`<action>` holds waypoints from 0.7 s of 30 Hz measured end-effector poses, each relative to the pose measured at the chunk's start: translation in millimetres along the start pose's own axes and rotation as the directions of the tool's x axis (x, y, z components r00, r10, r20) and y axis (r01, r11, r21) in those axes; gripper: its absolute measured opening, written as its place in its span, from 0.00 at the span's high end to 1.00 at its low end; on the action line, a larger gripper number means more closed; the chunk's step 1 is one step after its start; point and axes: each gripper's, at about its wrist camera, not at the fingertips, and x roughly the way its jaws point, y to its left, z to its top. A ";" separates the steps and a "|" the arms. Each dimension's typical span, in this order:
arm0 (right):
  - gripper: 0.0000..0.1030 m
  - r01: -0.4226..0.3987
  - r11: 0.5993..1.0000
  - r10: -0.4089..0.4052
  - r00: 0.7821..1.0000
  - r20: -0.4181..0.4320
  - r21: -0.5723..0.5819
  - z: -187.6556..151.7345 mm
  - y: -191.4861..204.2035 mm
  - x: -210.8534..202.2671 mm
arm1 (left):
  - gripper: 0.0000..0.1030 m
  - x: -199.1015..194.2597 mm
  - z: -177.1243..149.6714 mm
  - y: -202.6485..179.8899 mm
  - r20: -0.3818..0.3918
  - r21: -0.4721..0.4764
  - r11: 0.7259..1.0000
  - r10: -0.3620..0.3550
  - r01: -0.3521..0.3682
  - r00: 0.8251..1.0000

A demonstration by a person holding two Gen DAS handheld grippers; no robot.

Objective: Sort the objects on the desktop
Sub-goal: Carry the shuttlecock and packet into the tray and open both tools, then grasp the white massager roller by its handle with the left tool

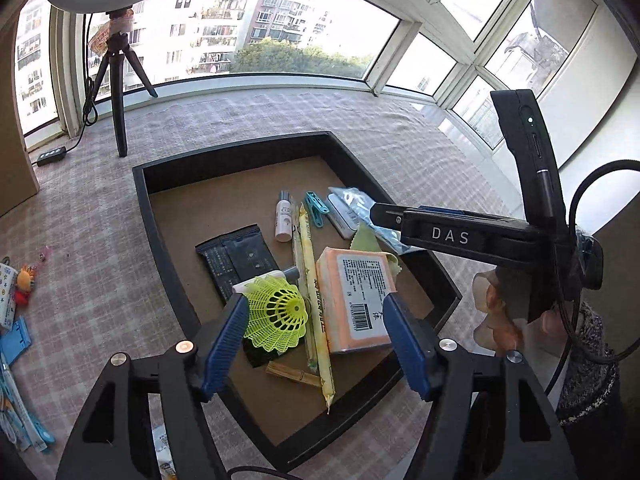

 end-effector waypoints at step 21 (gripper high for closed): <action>0.37 -0.273 0.951 0.262 0.961 -0.092 -0.146 -9.6 124.8 25.2 | 0.44 -86.5 -67.0 152.3 0.023 -0.182 0.928 0.336 -0.326 0.942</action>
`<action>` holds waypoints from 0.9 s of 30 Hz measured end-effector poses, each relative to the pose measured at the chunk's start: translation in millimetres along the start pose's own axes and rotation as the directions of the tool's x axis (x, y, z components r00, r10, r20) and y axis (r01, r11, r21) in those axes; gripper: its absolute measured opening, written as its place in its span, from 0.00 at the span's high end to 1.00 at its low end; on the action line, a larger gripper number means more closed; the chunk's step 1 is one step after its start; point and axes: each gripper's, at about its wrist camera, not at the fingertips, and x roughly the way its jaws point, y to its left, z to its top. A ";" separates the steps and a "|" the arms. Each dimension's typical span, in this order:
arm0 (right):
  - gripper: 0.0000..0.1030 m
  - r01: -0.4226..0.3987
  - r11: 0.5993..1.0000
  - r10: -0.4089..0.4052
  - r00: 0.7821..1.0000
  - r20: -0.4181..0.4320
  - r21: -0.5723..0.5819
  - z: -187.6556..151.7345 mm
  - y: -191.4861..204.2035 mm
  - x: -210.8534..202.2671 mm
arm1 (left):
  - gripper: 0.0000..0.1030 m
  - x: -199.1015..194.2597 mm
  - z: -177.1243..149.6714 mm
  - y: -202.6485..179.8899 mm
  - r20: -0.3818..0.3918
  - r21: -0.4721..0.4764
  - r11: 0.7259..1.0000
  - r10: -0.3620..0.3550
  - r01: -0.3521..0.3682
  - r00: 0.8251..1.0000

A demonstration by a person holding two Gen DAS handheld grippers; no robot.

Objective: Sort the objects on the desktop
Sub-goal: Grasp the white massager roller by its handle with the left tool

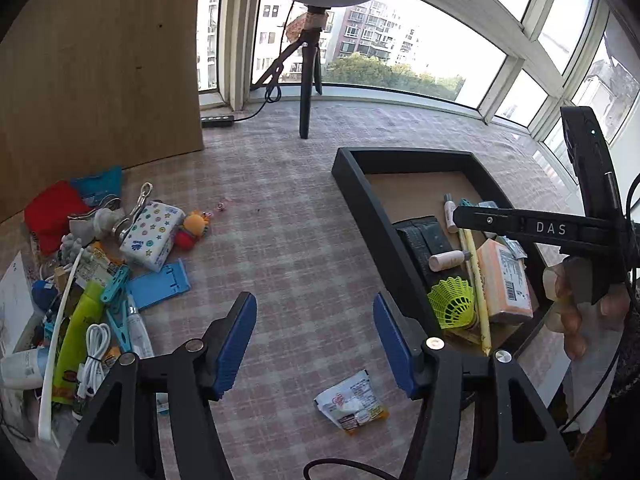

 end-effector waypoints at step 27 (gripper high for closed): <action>0.69 -0.324 0.943 0.281 0.896 -0.345 -0.076 44.1 306.9 174.3 | 0.44 -45.5 -123.7 197.6 -0.080 -0.187 0.902 0.380 -0.388 0.922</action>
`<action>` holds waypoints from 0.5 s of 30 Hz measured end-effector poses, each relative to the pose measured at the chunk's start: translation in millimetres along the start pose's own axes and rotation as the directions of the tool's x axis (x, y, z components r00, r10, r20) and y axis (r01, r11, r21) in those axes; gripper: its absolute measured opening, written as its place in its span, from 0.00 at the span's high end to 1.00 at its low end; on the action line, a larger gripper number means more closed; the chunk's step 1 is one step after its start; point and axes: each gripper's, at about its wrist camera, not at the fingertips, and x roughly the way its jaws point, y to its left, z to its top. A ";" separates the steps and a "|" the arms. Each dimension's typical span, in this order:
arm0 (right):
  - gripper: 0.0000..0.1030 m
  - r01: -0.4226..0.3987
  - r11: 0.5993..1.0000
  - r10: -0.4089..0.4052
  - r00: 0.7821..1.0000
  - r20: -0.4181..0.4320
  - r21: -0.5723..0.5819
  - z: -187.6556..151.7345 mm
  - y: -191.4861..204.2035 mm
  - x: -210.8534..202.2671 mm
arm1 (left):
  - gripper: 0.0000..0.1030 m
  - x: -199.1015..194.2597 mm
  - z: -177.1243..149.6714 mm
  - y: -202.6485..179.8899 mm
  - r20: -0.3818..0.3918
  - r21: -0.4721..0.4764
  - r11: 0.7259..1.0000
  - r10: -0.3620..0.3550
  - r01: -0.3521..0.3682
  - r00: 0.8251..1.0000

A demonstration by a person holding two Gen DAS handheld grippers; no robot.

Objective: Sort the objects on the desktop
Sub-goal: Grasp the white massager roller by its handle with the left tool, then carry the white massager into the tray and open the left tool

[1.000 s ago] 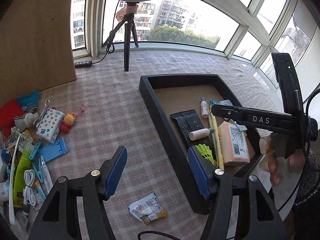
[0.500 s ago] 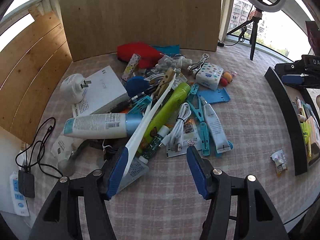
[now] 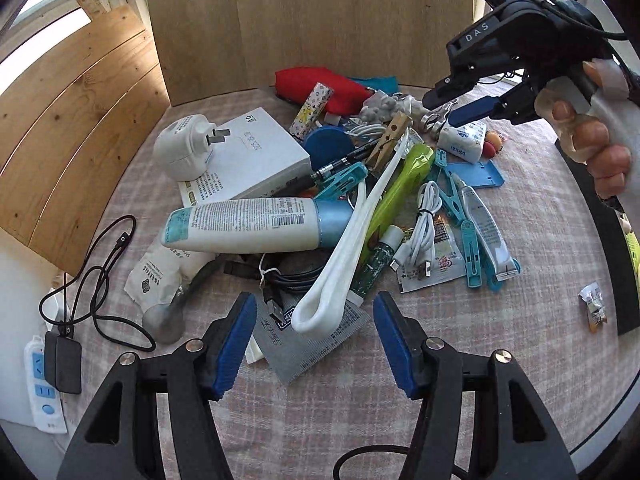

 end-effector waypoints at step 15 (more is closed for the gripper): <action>0.82 0.016 0.999 -0.013 0.998 -0.068 0.047 18.8 14.7 49.3 | 0.78 19.1 0.4 3.3 -0.043 -0.019 0.999 -0.038 0.037 0.998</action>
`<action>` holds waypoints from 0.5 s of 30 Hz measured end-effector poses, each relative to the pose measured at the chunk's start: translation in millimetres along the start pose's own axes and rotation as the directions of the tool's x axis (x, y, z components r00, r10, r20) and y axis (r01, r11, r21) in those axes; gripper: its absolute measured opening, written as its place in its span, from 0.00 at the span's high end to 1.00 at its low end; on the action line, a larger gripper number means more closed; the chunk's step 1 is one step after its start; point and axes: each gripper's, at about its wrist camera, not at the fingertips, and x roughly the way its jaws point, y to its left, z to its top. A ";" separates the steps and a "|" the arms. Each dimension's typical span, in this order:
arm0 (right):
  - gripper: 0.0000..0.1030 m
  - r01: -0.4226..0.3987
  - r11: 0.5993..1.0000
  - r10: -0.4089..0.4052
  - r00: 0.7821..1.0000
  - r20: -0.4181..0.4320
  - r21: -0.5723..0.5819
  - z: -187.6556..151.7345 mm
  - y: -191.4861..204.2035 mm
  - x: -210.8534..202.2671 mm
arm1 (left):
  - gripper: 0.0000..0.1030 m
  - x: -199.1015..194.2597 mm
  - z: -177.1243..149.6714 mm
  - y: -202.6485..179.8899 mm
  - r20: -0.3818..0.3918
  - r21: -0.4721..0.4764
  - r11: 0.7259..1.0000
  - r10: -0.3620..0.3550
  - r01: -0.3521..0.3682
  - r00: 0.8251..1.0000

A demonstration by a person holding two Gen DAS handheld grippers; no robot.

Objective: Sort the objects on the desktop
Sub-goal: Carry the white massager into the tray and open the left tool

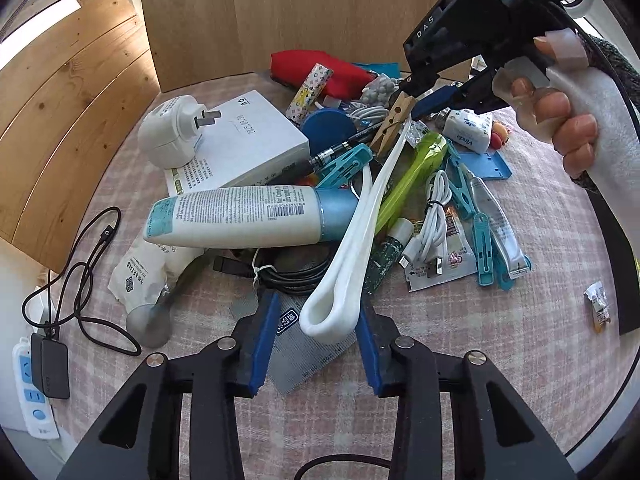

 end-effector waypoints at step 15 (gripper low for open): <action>0.85 -0.107 0.994 0.108 0.986 0.126 -0.010 -14.6 -13.6 -77.7 | 0.78 -39.5 4.6 -29.1 0.091 -0.004 0.996 -0.086 0.087 0.992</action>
